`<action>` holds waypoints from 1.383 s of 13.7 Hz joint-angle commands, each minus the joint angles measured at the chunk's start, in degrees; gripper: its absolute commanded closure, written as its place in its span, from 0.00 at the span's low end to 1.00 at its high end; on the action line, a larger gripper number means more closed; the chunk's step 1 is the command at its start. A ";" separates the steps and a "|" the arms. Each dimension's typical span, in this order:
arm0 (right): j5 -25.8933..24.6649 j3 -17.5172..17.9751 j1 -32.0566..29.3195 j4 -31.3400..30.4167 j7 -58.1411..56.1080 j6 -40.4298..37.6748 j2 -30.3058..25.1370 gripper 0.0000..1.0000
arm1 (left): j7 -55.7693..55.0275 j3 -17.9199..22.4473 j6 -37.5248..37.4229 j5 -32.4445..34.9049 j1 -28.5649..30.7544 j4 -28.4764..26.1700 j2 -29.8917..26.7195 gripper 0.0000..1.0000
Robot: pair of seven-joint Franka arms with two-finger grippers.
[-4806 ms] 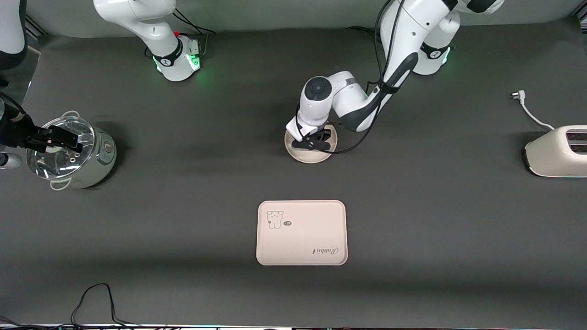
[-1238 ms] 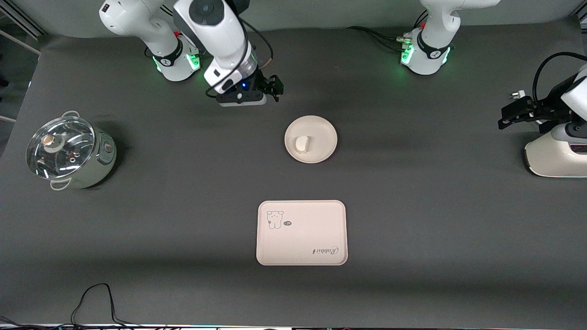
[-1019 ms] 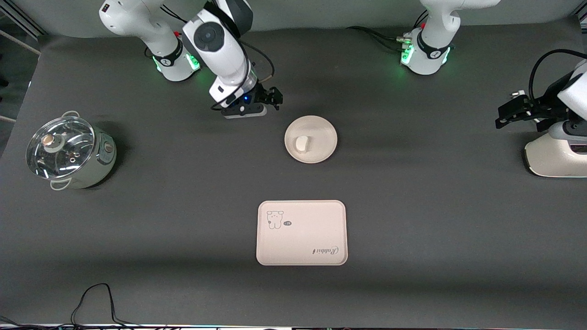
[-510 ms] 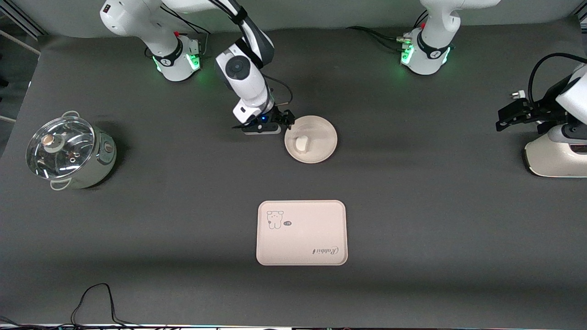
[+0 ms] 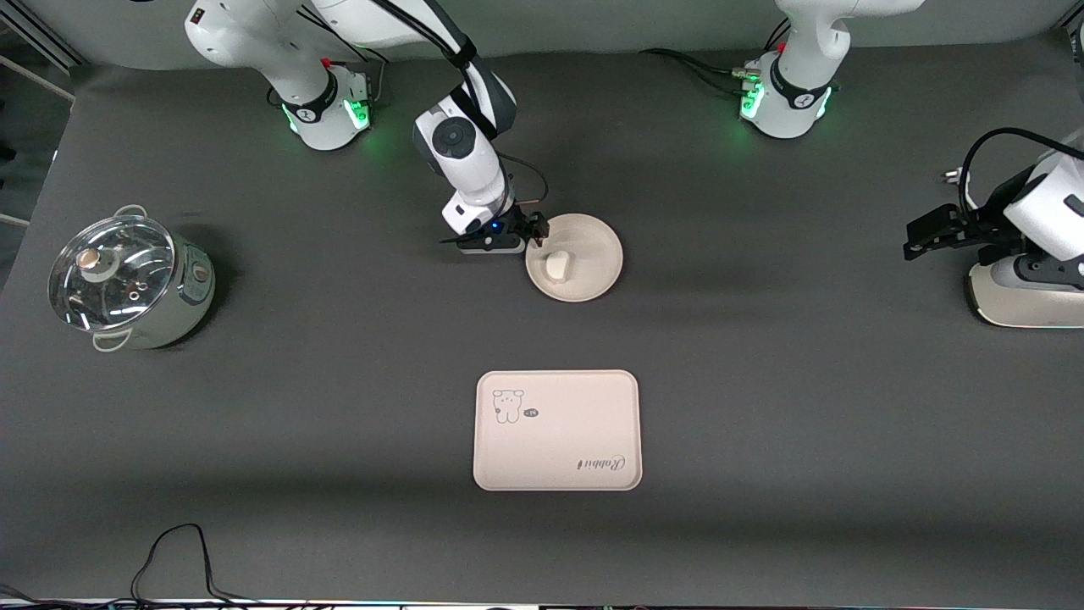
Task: Place bun in plate and plate on tray
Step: 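Move the right gripper to the plate rim, then close the right gripper on the plate rim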
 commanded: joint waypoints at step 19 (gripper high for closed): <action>3.85 -0.24 0.15 3.94 -1.91 0.11 1.23 1.00 | -1.27 0.18 0.41 2.70 -0.72 0.43 -1.15 0.00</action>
